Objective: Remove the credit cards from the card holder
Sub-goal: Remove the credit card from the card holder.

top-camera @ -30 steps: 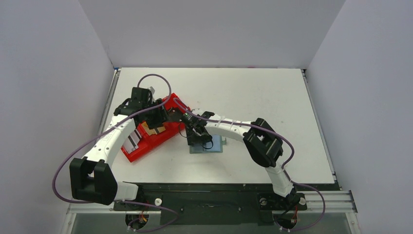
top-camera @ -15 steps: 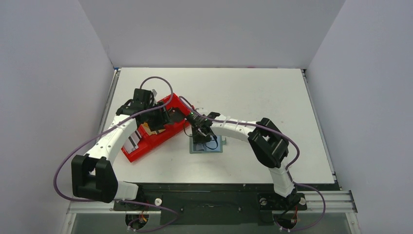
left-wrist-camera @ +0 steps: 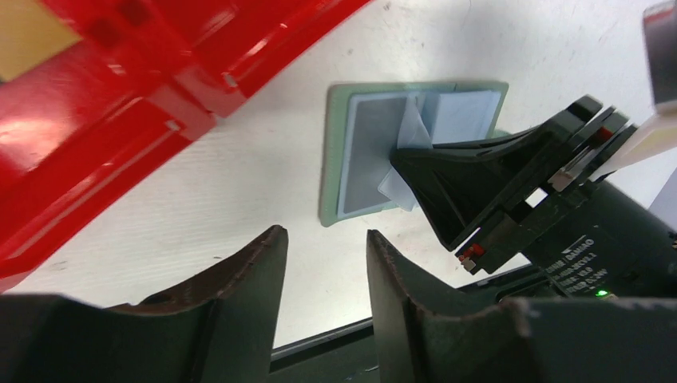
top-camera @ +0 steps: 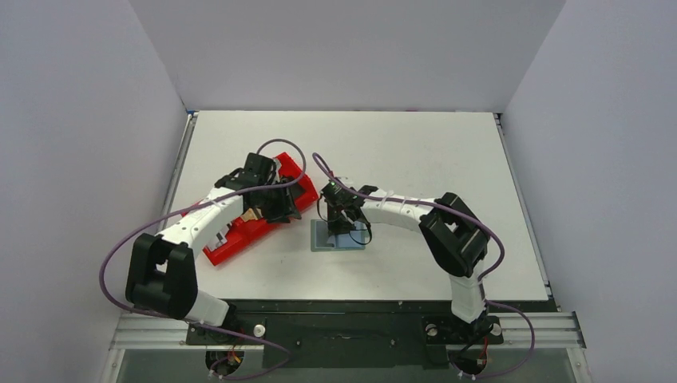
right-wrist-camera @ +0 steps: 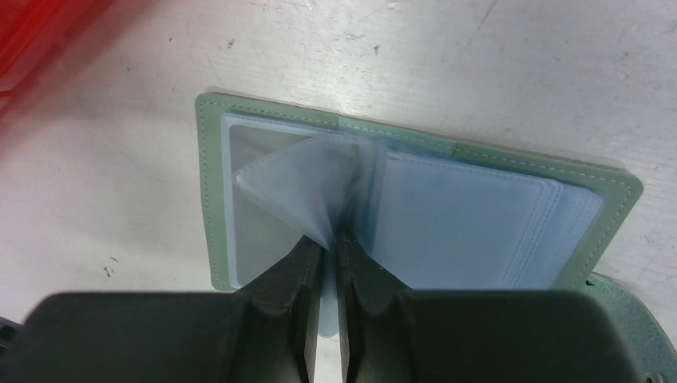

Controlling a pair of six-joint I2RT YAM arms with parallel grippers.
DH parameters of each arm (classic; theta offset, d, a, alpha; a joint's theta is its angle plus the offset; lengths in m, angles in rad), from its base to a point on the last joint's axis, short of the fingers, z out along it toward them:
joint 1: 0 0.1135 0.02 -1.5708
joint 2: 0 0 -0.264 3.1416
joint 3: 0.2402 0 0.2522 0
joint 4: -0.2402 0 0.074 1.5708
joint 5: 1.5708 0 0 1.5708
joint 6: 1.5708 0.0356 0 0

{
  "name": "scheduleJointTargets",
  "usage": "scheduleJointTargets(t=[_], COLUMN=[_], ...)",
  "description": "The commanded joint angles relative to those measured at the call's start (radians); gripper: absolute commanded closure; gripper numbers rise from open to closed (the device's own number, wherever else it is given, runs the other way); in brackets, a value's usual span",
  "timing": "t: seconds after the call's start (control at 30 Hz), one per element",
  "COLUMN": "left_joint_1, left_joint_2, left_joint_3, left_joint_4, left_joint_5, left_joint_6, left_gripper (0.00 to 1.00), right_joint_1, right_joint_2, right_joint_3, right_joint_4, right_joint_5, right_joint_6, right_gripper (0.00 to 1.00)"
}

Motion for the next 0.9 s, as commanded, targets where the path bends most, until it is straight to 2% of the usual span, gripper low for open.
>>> scheduleJointTargets(t=[0.0,0.17,0.37,0.67,0.8,0.87], left_joint_1=[-0.076,-0.155,-0.196,-0.248,-0.259,-0.265], left_joint_2=[0.056,0.164,0.299,0.421,0.445,0.450], left_joint_3=[0.011,0.058,0.116,0.181,0.205,0.211], left_joint_4=[0.083,0.120,0.168,0.222,0.222,0.223], left_joint_5=[0.010,-0.022,-0.059,-0.057,-0.055,-0.053], left_joint_6=[-0.038,-0.063,-0.095,-0.130,-0.133,-0.136], left_gripper=[0.65,0.76,0.90,0.93,0.94,0.94], right_joint_1=[-0.018,-0.033,-0.053,-0.078,-0.081,-0.082], right_joint_2=[-0.074,-0.102,-0.124,-0.166,-0.183,-0.193], right_joint_3=[-0.053,-0.102,-0.149,-0.167,-0.166,-0.164], right_joint_4=[0.044,0.088,0.141,0.170,0.172,0.171], right_joint_5=[-0.013,-0.028,-0.059,-0.083,-0.088,-0.088], right_joint_6=[0.022,0.030,0.034,0.018,0.014,0.014], right_gripper=[0.92,0.93,0.93,0.92,0.85,0.77])
